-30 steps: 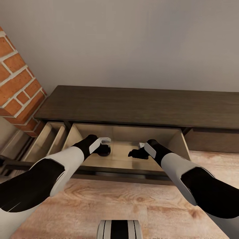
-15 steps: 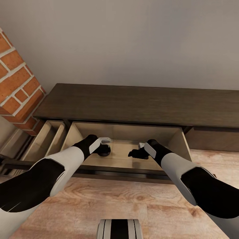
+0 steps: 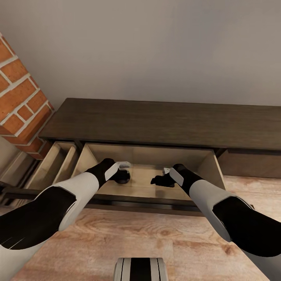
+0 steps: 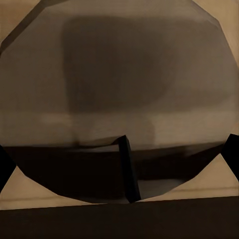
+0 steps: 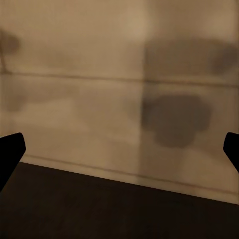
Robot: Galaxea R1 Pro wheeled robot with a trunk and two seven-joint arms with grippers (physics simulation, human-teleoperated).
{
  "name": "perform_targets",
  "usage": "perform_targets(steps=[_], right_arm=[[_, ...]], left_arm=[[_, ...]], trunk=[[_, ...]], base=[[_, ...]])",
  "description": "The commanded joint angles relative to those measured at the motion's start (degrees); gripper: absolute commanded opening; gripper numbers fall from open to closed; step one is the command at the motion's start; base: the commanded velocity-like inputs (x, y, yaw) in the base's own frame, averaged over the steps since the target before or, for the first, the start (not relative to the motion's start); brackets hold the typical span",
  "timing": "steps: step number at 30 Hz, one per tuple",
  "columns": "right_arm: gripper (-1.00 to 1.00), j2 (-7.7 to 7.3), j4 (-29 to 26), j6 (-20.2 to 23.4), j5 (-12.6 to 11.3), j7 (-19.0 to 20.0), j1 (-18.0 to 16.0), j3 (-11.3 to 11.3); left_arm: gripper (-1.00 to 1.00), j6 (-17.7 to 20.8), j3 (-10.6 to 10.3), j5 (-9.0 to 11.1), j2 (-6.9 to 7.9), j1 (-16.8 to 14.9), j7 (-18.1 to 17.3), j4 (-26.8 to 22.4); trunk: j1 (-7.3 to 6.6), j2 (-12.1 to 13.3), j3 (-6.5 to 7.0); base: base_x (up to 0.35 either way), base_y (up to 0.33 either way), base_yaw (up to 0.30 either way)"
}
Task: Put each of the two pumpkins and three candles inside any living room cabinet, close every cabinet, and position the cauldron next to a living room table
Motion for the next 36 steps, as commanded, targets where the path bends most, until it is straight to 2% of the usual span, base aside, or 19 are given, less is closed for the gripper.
perform_targets(steps=[1, 9, 29, 32, 36], right_arm=[[1.0, -0.02, 0.0, 0.2, -0.2, 0.0, 0.0, 0.3], [1.0, -0.02, 0.0, 0.2, -0.2, 0.0, 0.0, 0.3], [1.0, -0.02, 0.0, 0.2, -0.2, 0.0, 0.0, 0.3], [1.0, -0.02, 0.0, 0.2, -0.2, 0.0, 0.0, 0.3], [1.0, -0.02, 0.0, 0.2, -0.2, 0.0, 0.0, 0.3]], left_arm=[[-1.0, 0.3, -0.2, 0.6, 0.0, 0.0, 0.5, -0.1], [-1.0, 0.3, -0.2, 0.6, 0.0, 0.0, 0.5, -0.1], [-1.0, 0.2, -0.2, 0.6, 0.0, 0.0, 0.5, -0.1], [-1.0, 0.2, -0.2, 0.6, 0.0, 0.0, 0.5, -0.1], [-1.0, 0.2, -0.2, 0.6, 0.0, 0.0, 0.5, -0.1]], trunk=[[0.02, 0.0, -0.26], [0.22, -0.1, -2.03], [0.22, -0.1, -2.03], [0.3, -0.2, -2.7], [0.3, -0.2, -2.7]], base=[[0.0, 0.0, 0.0], [0.0, 0.0, 0.0], [0.0, 0.0, 0.0], [0.0, 0.0, 0.0], [0.0, 0.0, 0.0]])
